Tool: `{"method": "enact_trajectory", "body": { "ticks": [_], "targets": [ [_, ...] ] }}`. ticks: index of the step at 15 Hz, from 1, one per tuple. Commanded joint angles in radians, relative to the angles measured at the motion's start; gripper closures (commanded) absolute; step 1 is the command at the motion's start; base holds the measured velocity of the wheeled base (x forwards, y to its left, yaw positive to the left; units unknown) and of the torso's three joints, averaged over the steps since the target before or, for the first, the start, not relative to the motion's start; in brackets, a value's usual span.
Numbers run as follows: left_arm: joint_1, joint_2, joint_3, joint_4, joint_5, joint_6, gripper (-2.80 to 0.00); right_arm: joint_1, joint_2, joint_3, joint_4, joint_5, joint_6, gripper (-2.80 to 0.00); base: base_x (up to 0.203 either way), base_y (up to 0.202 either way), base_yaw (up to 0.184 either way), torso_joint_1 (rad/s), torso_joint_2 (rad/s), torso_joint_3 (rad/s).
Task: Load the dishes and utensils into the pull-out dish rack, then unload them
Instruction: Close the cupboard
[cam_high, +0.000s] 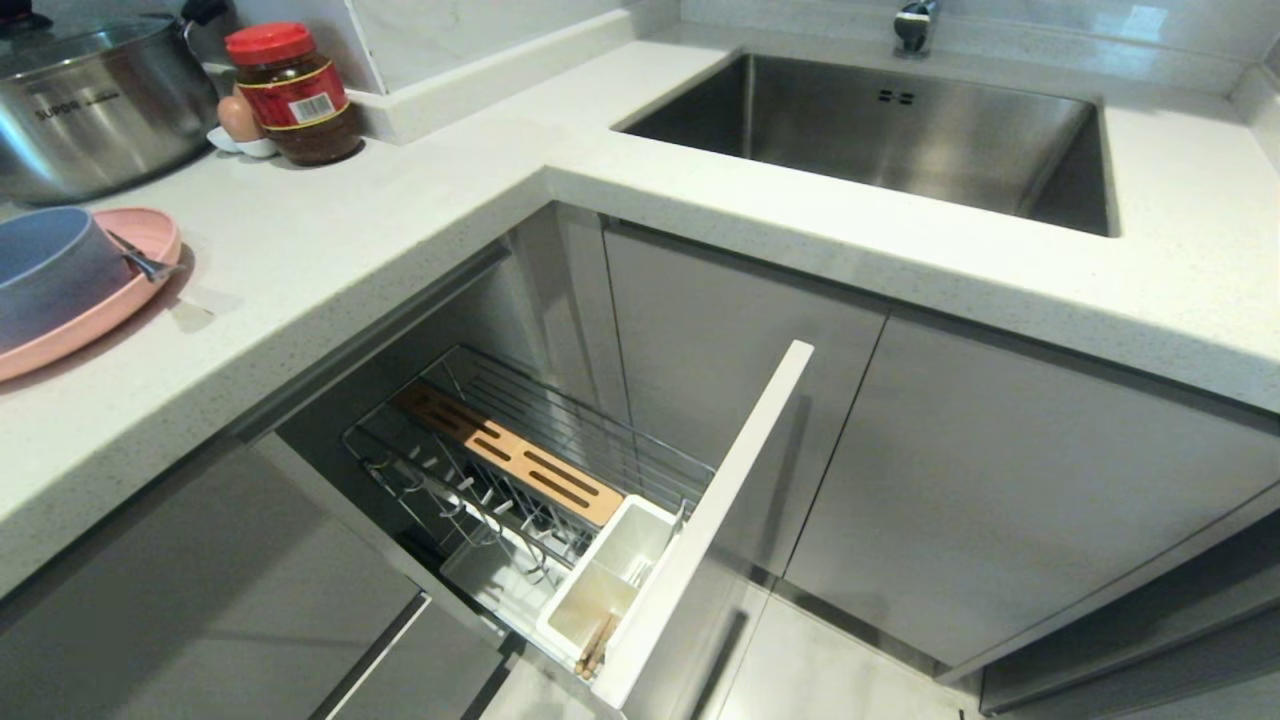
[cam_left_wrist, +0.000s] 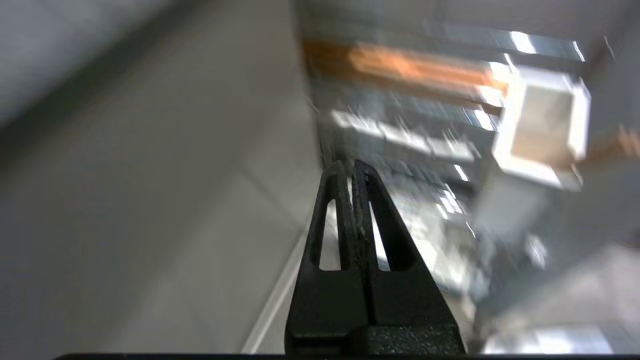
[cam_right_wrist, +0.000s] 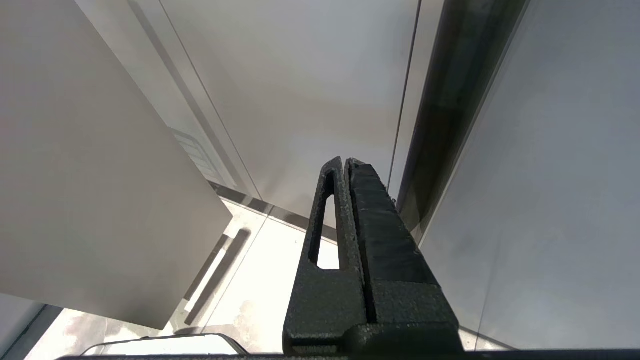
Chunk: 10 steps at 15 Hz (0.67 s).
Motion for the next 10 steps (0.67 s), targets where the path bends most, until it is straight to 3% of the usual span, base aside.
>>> {"method": "enact_trajectory", "body": {
  "ticks": [1,4,10],
  "targets": [
    [0.000,0.001,0.015,0.030,-0.023,-0.008,0.00,0.000,-0.003,0.000,0.000,0.000,0.001,0.00,0.000,0.000,0.000,0.000,0.00,0.000],
    [0.000,0.001,0.015,0.024,-0.021,-0.082,0.00,0.000,-0.003,0.000,0.000,0.000,0.001,0.00,0.000,0.000,0.000,0.000,0.00,0.000],
    [0.000,0.001,0.017,0.021,0.009,-0.136,0.00,0.000,-0.003,0.000,0.000,0.000,0.001,0.00,0.000,0.000,0.000,0.000,0.00,0.000]
  ]
}}
